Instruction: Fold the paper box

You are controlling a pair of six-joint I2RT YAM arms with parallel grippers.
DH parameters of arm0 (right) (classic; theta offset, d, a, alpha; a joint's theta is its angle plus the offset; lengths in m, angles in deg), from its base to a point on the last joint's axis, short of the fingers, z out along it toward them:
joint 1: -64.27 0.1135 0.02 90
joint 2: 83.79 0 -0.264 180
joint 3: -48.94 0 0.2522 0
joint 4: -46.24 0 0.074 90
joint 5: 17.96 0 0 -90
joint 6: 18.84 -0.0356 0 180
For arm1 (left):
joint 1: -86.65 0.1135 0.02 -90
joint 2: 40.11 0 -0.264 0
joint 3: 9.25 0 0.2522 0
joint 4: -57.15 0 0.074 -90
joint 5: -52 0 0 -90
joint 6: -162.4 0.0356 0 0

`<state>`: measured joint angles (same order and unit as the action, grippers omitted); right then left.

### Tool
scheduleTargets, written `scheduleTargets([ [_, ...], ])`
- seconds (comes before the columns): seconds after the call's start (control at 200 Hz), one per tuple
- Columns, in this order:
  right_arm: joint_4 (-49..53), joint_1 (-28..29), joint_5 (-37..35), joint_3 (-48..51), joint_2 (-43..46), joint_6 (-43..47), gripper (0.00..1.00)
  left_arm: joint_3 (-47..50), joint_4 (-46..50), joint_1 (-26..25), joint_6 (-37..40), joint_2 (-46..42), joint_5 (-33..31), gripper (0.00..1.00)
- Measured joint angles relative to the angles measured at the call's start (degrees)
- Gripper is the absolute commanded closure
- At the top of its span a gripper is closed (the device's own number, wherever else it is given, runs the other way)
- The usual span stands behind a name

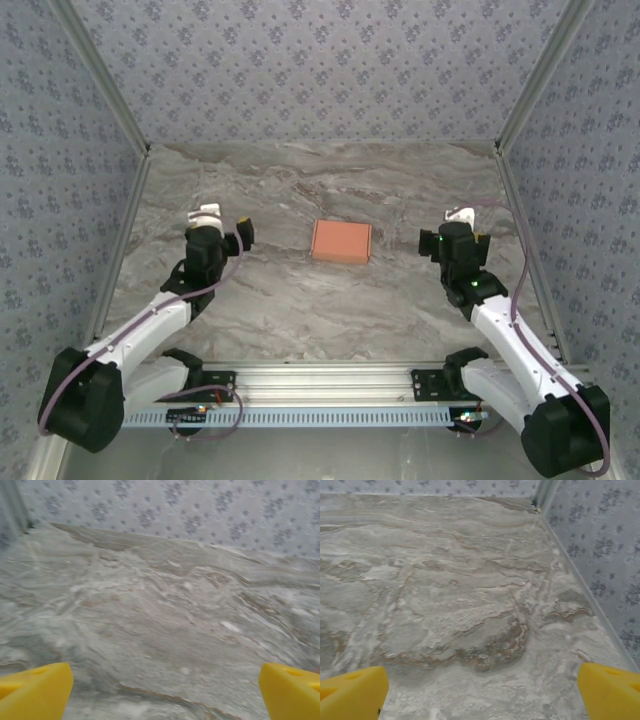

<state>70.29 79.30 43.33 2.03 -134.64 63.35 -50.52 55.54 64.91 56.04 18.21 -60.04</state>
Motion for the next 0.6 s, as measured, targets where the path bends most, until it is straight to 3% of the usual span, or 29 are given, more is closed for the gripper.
scheduleTargets([
  [0.27,-11.82,-5.75,-0.42,9.38,-1.49,0.5,0.01,4.11,-3.08,10.86,4.66,0.59,0.28,0.01],
  [0.6,-28.81,-8.31,4.9,13.7,-12.37,4.48,0.01,7.48,-15.98,14.34,11.04,14.23,3.67,0.01],
])
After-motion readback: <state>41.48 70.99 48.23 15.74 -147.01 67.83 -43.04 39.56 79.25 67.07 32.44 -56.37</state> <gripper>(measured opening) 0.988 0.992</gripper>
